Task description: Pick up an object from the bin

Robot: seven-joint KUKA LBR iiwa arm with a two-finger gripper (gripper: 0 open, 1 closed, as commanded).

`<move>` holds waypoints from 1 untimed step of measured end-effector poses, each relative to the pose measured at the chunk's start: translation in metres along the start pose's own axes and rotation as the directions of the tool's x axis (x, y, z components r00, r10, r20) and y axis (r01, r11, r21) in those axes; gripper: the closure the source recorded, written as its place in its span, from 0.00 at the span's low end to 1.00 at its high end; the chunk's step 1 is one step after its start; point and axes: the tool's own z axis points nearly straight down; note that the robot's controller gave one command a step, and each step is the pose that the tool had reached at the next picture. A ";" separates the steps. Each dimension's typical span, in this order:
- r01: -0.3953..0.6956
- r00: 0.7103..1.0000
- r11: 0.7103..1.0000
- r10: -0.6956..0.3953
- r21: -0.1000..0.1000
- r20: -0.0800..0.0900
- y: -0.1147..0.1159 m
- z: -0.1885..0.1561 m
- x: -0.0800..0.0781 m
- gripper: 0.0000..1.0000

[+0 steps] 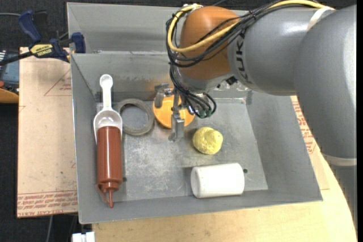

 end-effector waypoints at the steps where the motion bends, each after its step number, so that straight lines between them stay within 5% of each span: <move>1: -0.017 1.000 1.000 0.017 0.003 -0.008 -0.013 0.016 0.012 0.00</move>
Offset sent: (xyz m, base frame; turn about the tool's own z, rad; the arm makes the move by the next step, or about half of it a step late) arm 0.0103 -0.0014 -0.0370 -0.2543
